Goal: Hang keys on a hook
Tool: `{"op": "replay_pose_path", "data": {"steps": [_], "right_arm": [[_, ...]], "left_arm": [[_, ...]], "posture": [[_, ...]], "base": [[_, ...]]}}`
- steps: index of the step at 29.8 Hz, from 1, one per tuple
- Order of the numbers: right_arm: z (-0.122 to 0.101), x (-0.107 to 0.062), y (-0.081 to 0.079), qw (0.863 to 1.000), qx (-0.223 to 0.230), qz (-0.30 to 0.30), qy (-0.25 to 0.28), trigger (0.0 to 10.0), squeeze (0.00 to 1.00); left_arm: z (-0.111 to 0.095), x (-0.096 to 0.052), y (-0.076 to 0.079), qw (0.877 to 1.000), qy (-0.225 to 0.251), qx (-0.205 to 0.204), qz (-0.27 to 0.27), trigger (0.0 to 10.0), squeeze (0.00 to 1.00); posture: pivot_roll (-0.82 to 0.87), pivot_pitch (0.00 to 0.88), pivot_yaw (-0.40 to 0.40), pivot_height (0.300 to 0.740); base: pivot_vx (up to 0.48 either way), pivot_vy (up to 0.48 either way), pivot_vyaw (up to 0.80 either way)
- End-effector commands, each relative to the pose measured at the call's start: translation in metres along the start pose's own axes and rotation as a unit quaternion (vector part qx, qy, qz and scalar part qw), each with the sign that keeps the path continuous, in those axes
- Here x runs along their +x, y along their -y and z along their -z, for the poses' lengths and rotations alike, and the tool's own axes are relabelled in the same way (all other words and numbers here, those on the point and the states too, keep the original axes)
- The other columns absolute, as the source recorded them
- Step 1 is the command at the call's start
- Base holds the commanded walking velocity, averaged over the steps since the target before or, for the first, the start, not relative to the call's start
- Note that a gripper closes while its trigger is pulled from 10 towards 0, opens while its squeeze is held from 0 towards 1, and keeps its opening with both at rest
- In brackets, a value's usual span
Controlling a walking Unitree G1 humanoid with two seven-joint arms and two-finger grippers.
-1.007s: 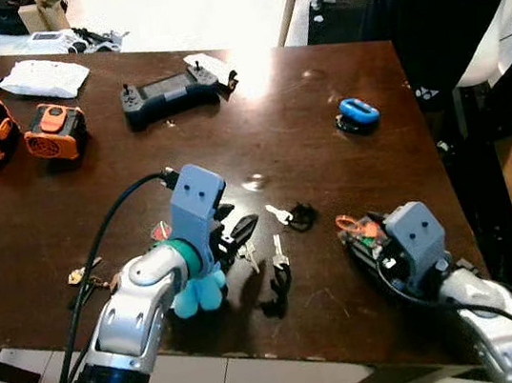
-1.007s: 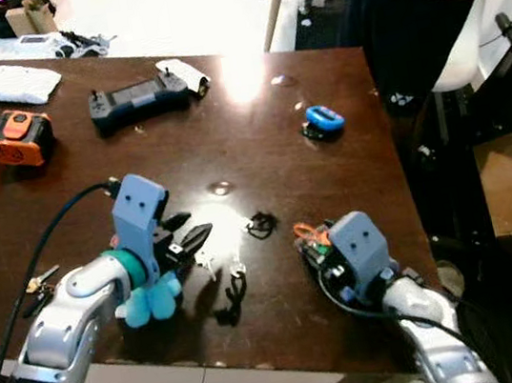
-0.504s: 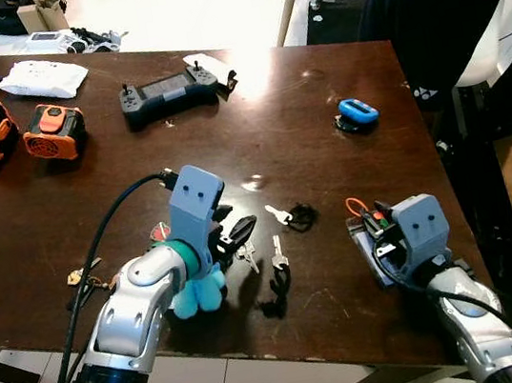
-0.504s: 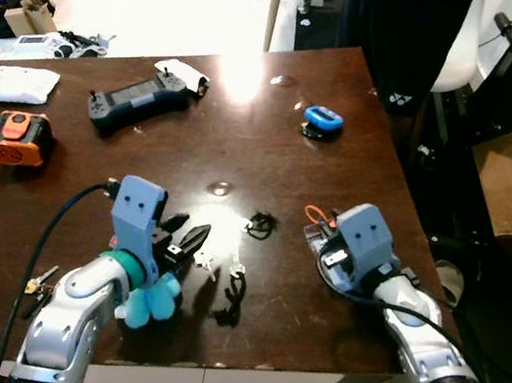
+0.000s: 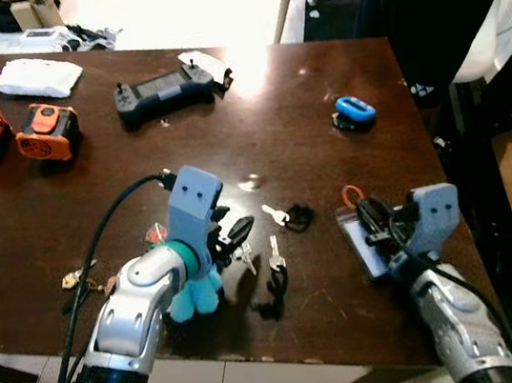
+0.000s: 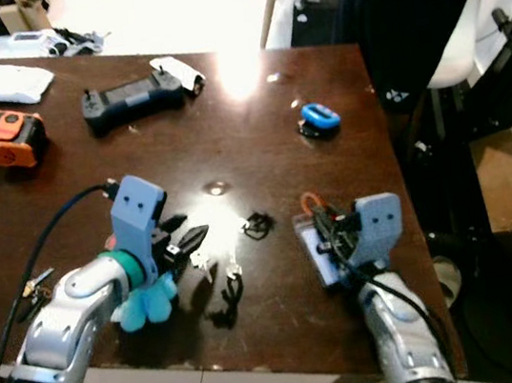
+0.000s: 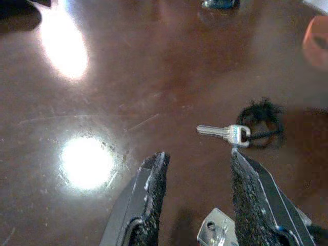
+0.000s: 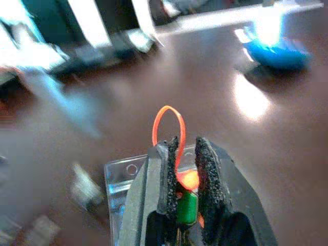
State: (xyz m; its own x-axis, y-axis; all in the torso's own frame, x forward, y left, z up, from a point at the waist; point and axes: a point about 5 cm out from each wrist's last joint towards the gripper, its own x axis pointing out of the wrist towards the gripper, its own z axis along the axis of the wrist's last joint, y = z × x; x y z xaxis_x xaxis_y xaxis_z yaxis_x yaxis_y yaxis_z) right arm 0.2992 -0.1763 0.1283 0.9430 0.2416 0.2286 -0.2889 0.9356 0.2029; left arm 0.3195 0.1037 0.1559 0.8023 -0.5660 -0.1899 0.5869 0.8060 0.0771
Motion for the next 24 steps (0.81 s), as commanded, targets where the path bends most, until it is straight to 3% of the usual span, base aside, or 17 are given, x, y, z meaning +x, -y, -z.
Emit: {"op": "replay_pose_path", "data": {"steps": [1,5,7,13,14,24], "right_arm": [[-0.012,0.001,-0.007,0.999,0.026,-0.015,0.028,10.0,0.0],[-0.038,0.007,-0.029,0.992,0.077,-0.047,0.089,10.0,0.0],[-0.04,0.007,-0.036,0.991,0.081,-0.055,0.093,10.0,0.0],[-0.029,0.002,-0.039,0.994,0.064,-0.037,0.081,10.0,0.0],[-0.025,-0.001,-0.038,0.996,0.043,-0.017,0.08,10.0,0.0],[-0.038,0.006,-0.042,0.995,0.044,-0.025,0.089,10.0,0.0]], "left_arm": [[0.007,-0.002,-0.003,1.0,-0.011,-0.004,-0.013,10.0,0.0],[-0.002,0.0,-0.008,0.999,0.022,-0.004,-0.046,10.0,0.0],[-0.005,0.0,-0.01,0.997,0.037,-0.007,-0.062,10.0,0.0],[-0.002,-0.001,-0.01,0.995,0.051,-0.011,-0.09,10.0,0.0],[0.002,-0.001,-0.009,0.993,0.05,-0.011,-0.103,10.0,0.0],[0.003,0.003,-0.003,0.991,0.067,-0.009,-0.119,10.0,0.0]], "posture": [[-0.2,0.139,0.05,0.74],[-0.2,0.133,0.049,0.74],[-0.21,0.128,0.048,0.74],[-0.21,0.114,0.043,0.74],[-0.22,0.105,0.043,0.74],[-0.23,0.085,0.041,0.74]], "base": [[0.0,0.0,0.0],[0.0,0.0,0.0],[0.0,0.0,0.0],[0.0,0.0,0.0],[0.0,0.0,0.0],[-0.052,0.0,0.0]]}}
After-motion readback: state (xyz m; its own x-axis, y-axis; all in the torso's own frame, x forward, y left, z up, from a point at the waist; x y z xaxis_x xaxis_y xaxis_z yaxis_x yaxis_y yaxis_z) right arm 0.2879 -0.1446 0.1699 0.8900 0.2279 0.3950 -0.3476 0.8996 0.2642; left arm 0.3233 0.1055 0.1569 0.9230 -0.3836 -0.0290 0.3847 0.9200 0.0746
